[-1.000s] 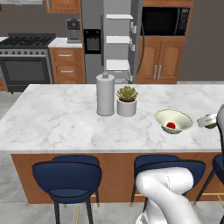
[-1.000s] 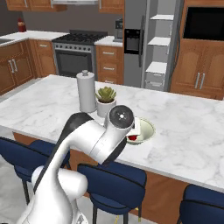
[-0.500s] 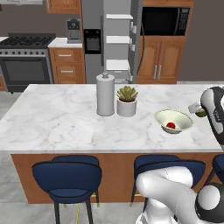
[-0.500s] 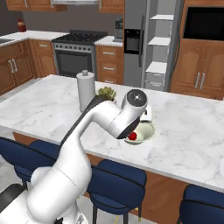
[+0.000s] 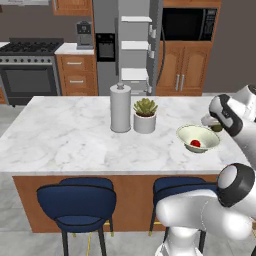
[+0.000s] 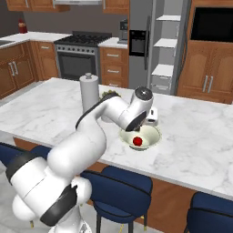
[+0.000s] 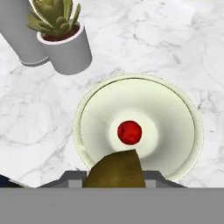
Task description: Retrieve the apple and kiwi from the fridge and place them into the bowl on the dining table.
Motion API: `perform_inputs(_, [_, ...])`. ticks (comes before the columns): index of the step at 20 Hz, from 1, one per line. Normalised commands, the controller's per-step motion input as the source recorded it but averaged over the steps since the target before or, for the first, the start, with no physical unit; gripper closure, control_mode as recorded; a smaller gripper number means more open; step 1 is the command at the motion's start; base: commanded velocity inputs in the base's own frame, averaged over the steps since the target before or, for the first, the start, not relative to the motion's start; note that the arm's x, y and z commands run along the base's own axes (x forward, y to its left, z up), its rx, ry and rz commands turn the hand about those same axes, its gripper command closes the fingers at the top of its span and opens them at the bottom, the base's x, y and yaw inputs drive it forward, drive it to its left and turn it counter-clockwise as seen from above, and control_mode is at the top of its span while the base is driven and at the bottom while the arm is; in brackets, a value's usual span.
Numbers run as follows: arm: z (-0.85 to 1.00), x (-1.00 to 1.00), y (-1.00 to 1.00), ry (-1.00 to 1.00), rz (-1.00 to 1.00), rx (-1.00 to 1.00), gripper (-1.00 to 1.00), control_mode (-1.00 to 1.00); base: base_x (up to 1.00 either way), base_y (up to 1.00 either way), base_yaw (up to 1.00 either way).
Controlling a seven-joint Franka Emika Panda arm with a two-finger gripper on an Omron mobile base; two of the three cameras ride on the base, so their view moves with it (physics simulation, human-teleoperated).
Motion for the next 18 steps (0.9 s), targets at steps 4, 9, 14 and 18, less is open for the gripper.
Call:
perform_inputs(4, [-0.57,0.32,0.00,0.13,-0.05,0.00,1.00,-1.00,0.00,0.00,0.00])
perform_inputs(9, [-0.45,0.23,-0.01,0.14,-0.07,0.00,1.00,-1.00,0.00,0.00,0.00])
perform_inputs(14, [-0.33,0.20,-0.05,0.10,-0.07,0.00,1.00,-1.00,0.00,0.00,0.00])
perform_inputs(18, [-0.31,0.24,-0.09,0.07,-0.06,0.00,1.00,-1.00,0.00,0.00,0.00])
